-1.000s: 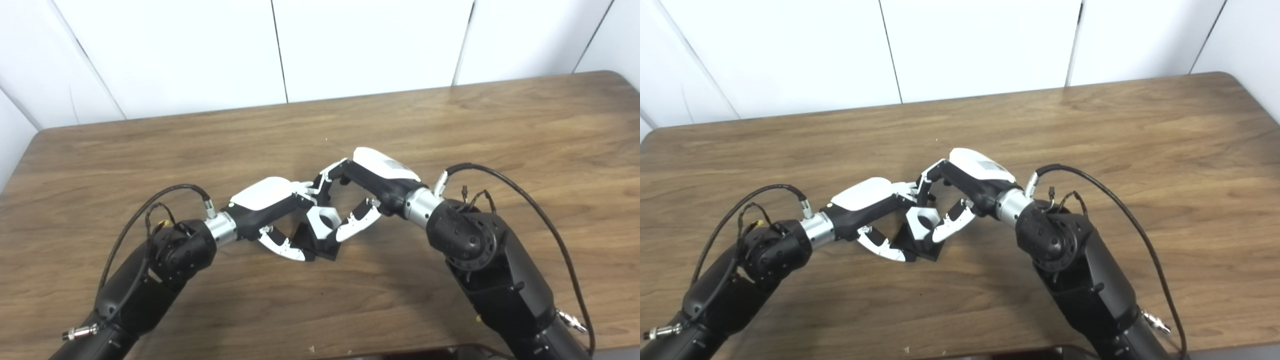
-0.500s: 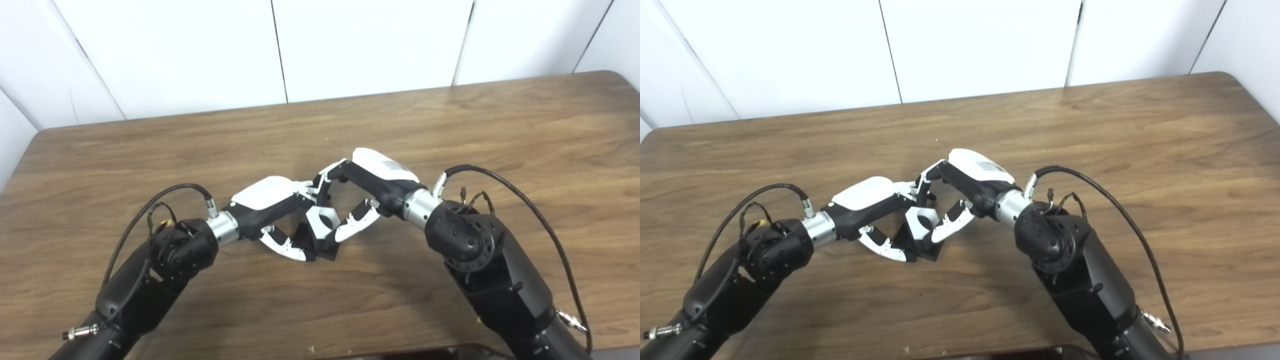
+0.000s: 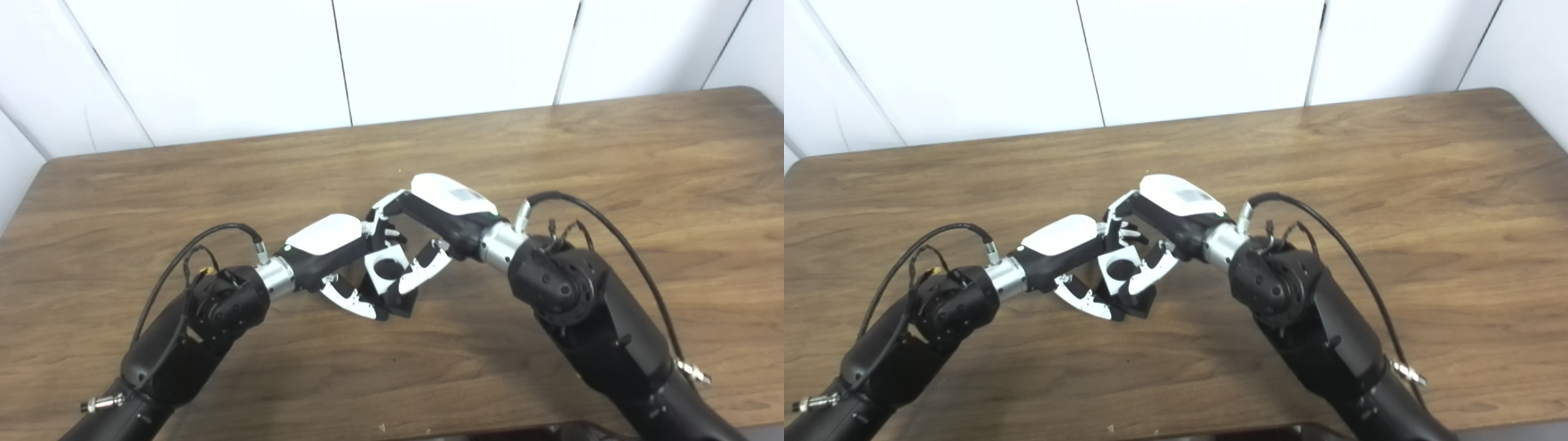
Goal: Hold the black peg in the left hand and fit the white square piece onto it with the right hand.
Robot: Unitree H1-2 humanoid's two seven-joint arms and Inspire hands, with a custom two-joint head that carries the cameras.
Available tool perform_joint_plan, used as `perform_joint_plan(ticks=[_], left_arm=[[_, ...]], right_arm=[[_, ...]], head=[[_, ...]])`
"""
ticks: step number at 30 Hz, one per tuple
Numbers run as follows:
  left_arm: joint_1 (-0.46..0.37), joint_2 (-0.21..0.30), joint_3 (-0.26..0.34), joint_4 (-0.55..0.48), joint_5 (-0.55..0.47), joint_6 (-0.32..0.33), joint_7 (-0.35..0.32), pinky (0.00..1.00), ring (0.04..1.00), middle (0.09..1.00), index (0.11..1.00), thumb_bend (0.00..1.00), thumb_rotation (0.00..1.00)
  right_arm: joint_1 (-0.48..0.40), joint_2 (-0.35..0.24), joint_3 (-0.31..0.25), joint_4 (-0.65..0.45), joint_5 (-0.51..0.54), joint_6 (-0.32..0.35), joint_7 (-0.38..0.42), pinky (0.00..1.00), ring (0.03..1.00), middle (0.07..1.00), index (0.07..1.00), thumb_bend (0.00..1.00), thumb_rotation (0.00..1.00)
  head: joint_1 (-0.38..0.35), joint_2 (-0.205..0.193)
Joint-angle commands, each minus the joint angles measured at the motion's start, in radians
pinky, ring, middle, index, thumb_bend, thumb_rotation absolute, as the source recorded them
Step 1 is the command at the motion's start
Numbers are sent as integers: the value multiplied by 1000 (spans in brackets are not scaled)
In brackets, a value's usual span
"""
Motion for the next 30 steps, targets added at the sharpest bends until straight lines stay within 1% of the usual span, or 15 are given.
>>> perform_joint_plan(ticks=[1, 10, 17, 23, 30], left_arm=[[39, 13, -57, 54, 85, 24, -81, 937, 965, 909, 591, 866, 275], [41, 12, -57, 52, 86, 29, -81, 931, 965, 905, 591, 864, 253], [41, 17, -53, 59, 76, 18, -80, 937, 967, 901, 587, 867, 254], [41, 22, -54, 56, 77, 24, -88, 941, 966, 910, 592, 863, 274], [46, 23, -50, 36, 75, 48, -96, 949, 972, 912, 593, 872, 276]], right_arm=[[-56, -4, 9, -46, -25, -33, 17, 920, 859, 789, 479, 521, 141], [-61, -17, 21, -55, -44, -50, 56, 910, 844, 778, 479, 523, 139], [-38, -26, 7, -42, -39, -84, 39, 884, 835, 771, 479, 522, 139], [-44, -30, -3, -43, -44, -87, 60, 913, 851, 779, 479, 522, 139], [-40, -33, -13, -42, -39, -93, 67, 902, 852, 779, 479, 521, 138]], head=[[-1, 2], [0, 9], [-3, 11], [-10, 10], [-6, 15]])
